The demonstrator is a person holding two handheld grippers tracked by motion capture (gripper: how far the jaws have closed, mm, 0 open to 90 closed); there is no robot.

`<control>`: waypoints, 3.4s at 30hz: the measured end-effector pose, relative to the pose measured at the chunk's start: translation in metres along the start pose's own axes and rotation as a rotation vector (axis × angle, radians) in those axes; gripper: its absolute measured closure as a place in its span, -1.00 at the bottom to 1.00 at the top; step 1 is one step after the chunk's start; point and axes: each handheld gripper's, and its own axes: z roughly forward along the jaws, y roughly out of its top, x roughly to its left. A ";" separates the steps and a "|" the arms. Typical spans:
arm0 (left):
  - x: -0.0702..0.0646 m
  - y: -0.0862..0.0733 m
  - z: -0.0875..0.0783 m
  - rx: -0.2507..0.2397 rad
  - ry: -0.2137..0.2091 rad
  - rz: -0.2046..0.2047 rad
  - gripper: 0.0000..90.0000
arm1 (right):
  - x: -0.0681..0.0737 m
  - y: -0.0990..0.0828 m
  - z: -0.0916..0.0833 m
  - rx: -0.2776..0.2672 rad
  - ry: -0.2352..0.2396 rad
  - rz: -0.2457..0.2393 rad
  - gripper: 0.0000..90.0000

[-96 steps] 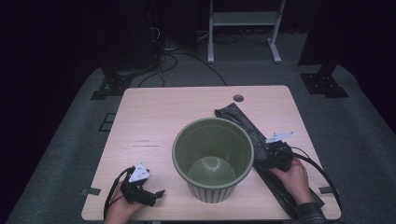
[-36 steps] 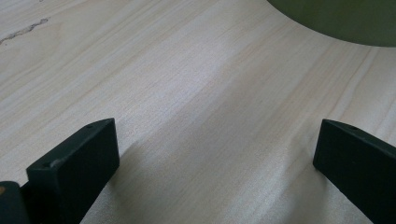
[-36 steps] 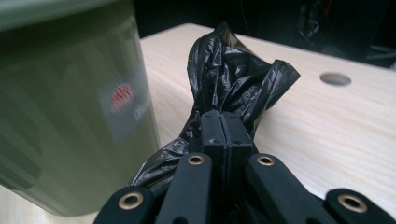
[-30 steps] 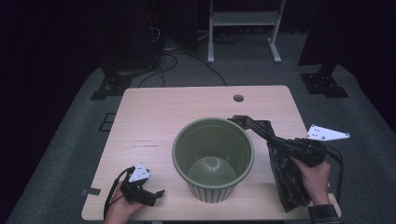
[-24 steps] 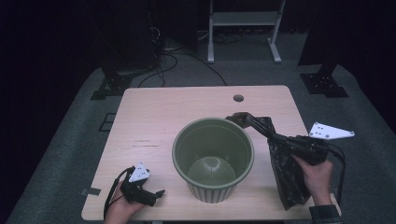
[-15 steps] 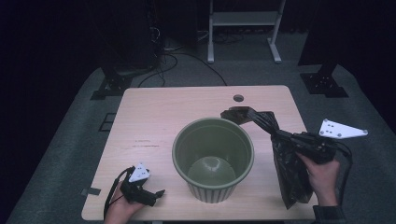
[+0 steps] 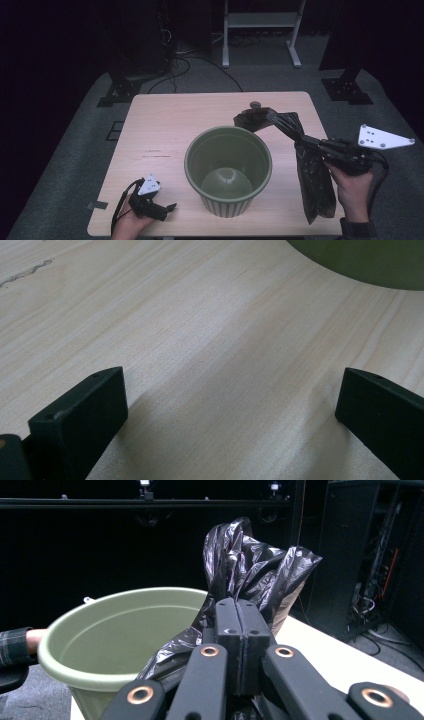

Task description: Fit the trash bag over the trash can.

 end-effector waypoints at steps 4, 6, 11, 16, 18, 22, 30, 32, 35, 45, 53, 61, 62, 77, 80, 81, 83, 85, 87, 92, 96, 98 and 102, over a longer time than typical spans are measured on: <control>0.000 0.000 0.000 0.000 0.001 -0.001 -1.00 | 0.005 0.011 -0.002 -0.014 0.013 -0.025 1.00; 0.000 0.000 0.000 0.000 0.001 -0.001 -1.00 | 0.008 0.017 -0.003 -0.018 0.021 -0.035 1.00; 0.000 0.000 0.000 0.000 0.001 -0.001 -1.00 | 0.017 0.027 -0.004 -0.031 0.042 -0.057 1.00; 0.000 0.000 0.000 0.000 0.002 -0.001 -1.00 | 0.028 0.035 -0.005 -0.035 0.066 -0.078 1.00; 0.000 0.000 0.000 0.000 0.002 -0.001 -1.00 | 0.034 0.037 -0.004 -0.040 0.081 -0.082 1.00; 0.000 0.000 0.000 0.000 0.003 -0.002 -1.00 | 0.044 0.036 -0.002 -0.032 0.102 -0.092 1.00; 0.000 0.000 0.000 0.000 0.006 -0.006 -1.00 | 0.057 0.042 0.001 -0.017 0.123 -0.115 1.00; 0.000 0.000 0.000 0.000 0.006 -0.006 -1.00 | 0.059 0.041 0.002 -0.013 0.133 -0.115 1.00; 0.000 0.000 0.000 0.001 0.006 -0.006 -1.00 | 0.061 0.037 0.006 -0.003 0.151 -0.112 1.00; 0.000 0.000 0.000 0.000 0.007 -0.006 -1.00 | 0.052 0.017 0.038 0.066 0.207 -0.067 0.99; 0.000 0.000 0.000 0.000 0.006 -0.006 -1.00 | 0.043 0.008 0.070 0.134 0.238 -0.041 0.99; 0.000 0.000 0.000 0.000 0.006 -0.006 -1.00 | 0.039 0.007 0.106 0.221 0.249 -0.052 0.98; 0.000 0.000 0.000 0.000 0.007 -0.006 -1.00 | 0.039 0.008 0.110 0.234 0.243 -0.056 0.98; 0.000 0.000 0.000 0.000 0.007 -0.005 -1.00 | 0.036 0.016 0.094 0.219 0.177 -0.064 0.48; 0.000 0.000 0.000 0.001 0.007 -0.005 -1.00 | 0.037 0.015 0.079 0.209 0.164 -0.059 0.46; 0.000 0.000 0.000 0.000 0.007 -0.006 -1.00 | 0.038 0.014 0.074 0.206 0.162 -0.056 0.46; 0.000 0.000 0.000 0.000 0.007 -0.006 -1.00 | 0.041 0.011 0.064 0.195 0.159 -0.054 0.46; 0.000 0.000 0.000 0.000 0.007 -0.006 -1.00 | 0.045 0.009 0.057 0.189 0.160 -0.052 0.46; 0.000 0.000 0.000 0.000 0.007 -0.006 -1.00 | 0.049 0.007 0.051 0.179 0.185 -0.035 0.46; 0.000 0.000 0.000 0.001 0.007 -0.005 -1.00 | 0.059 -0.001 0.039 0.165 0.215 -0.007 0.45; 0.000 0.000 0.000 0.000 0.006 -0.006 -1.00 | 0.068 -0.009 0.037 0.176 0.229 0.017 0.40; 0.000 0.000 0.000 0.001 0.007 -0.006 -1.00 | 0.072 -0.013 0.036 0.179 0.228 0.022 0.36; 0.000 0.000 0.000 0.000 0.006 -0.006 -1.00 | 0.080 -0.017 0.037 0.195 0.225 0.017 0.31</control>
